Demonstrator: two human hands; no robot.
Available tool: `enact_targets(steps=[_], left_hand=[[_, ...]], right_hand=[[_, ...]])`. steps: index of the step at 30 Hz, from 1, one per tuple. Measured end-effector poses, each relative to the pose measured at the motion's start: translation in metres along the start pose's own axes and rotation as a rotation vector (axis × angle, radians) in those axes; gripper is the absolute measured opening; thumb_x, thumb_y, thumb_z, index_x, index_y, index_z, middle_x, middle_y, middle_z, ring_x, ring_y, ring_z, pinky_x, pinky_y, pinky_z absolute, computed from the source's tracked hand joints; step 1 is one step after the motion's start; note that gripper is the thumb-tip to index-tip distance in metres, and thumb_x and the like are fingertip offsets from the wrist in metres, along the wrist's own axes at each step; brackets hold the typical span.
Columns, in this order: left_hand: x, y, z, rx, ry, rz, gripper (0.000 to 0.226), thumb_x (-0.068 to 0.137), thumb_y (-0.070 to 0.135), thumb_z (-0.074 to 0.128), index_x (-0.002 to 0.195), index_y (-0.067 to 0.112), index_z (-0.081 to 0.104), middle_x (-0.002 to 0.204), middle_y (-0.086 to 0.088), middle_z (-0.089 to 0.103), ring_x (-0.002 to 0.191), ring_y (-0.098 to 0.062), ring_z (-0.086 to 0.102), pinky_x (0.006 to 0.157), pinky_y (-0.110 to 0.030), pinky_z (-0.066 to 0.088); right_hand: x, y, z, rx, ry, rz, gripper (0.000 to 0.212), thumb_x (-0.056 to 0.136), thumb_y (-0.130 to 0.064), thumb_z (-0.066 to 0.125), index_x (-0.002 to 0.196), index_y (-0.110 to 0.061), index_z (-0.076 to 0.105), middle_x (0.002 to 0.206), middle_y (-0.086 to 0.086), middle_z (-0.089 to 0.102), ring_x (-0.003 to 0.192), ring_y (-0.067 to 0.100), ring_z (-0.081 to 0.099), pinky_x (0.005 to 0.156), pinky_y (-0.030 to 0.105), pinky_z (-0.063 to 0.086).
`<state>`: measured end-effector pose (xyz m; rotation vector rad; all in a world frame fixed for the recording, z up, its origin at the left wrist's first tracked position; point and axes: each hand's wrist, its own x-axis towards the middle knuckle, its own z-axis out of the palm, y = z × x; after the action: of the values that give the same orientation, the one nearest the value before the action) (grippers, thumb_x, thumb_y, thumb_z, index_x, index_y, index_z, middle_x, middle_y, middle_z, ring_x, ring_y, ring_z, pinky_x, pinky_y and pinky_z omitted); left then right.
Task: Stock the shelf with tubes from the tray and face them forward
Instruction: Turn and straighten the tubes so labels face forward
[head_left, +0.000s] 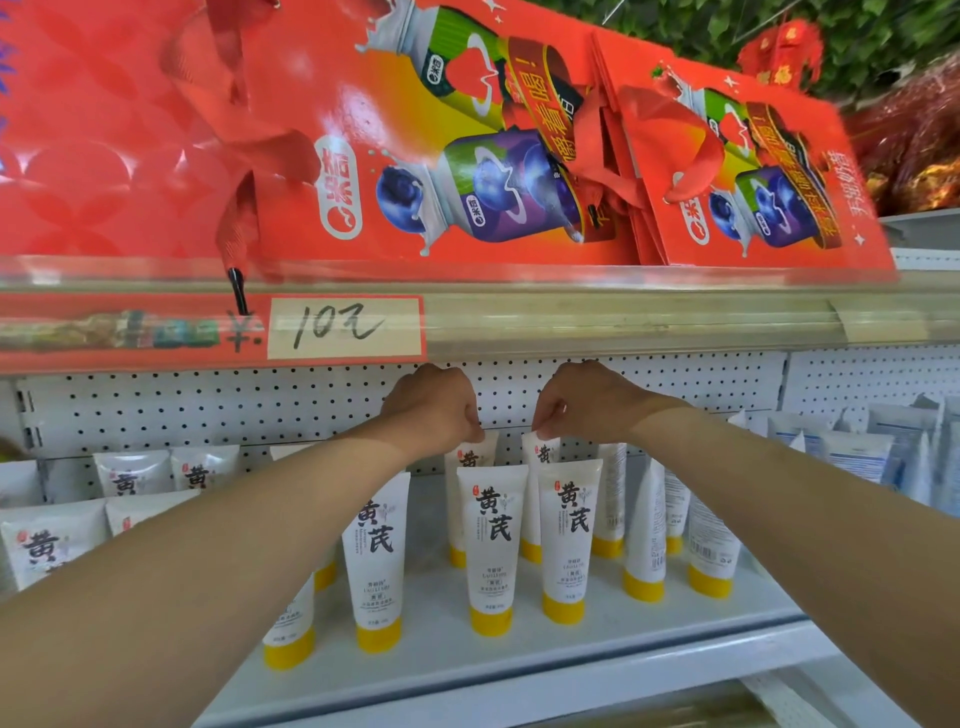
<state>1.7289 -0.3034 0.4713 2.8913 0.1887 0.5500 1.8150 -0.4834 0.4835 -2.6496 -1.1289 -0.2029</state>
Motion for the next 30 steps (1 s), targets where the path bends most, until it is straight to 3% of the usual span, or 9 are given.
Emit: enact_targets(steps=[10, 19, 22, 26, 30], left_hand=[[-0.001, 0.003, 0.004, 0.017, 0.042, -0.014, 0.01, 0.082, 0.032, 0.075, 0.087, 0.023, 0.076, 0.104, -0.001, 0.069, 0.107, -0.021, 0.056, 0.09, -0.034, 0.049], [-0.003, 0.0, 0.002, 0.021, 0.02, 0.0, 0.01, 0.081, 0.033, 0.074, 0.086, 0.024, 0.076, 0.097, 0.005, 0.072, 0.098, -0.018, 0.062, 0.088, -0.035, 0.052], [-0.002, -0.002, 0.003, 0.024, 0.016, 0.004, 0.013, 0.082, 0.038, 0.072, 0.089, 0.027, 0.075, 0.099, 0.007, 0.07, 0.104, -0.019, 0.057, 0.089, -0.036, 0.051], [-0.006, 0.004, -0.002, 0.07, 0.051, 0.037, 0.028, 0.085, 0.05, 0.064, 0.106, 0.032, 0.068, 0.114, 0.005, 0.064, 0.116, -0.023, 0.044, 0.094, -0.038, 0.044], [-0.009, 0.022, -0.012, 0.036, 0.105, 0.068, 0.04, 0.084, 0.054, 0.064, 0.119, 0.035, 0.061, 0.128, 0.007, 0.059, 0.115, -0.02, 0.054, 0.096, -0.032, 0.044]], right_hand=[[0.005, -0.005, 0.005, -0.054, 0.042, 0.029, 0.013, 0.087, -0.021, 0.07, 0.096, -0.018, 0.078, 0.1, -0.007, 0.075, 0.09, 0.012, 0.068, 0.087, 0.034, 0.056], [0.005, -0.009, 0.006, -0.098, 0.031, 0.065, 0.014, 0.087, -0.022, 0.068, 0.097, -0.019, 0.077, 0.1, -0.004, 0.074, 0.093, 0.016, 0.067, 0.087, 0.037, 0.057], [-0.004, -0.011, 0.002, -0.113, 0.059, 0.064, 0.02, 0.092, -0.033, 0.062, 0.109, -0.027, 0.07, 0.106, -0.012, 0.061, 0.103, 0.012, 0.057, 0.093, 0.035, 0.051], [-0.022, -0.004, -0.011, -0.113, 0.108, 0.085, 0.033, 0.096, -0.042, 0.054, 0.127, -0.033, 0.057, 0.125, -0.009, 0.057, 0.122, 0.014, 0.044, 0.101, 0.032, 0.041], [-0.046, 0.012, -0.026, -0.168, 0.118, 0.12, 0.041, 0.097, -0.046, 0.05, 0.136, -0.033, 0.049, 0.138, -0.007, 0.052, 0.128, 0.016, 0.042, 0.103, 0.032, 0.039]])
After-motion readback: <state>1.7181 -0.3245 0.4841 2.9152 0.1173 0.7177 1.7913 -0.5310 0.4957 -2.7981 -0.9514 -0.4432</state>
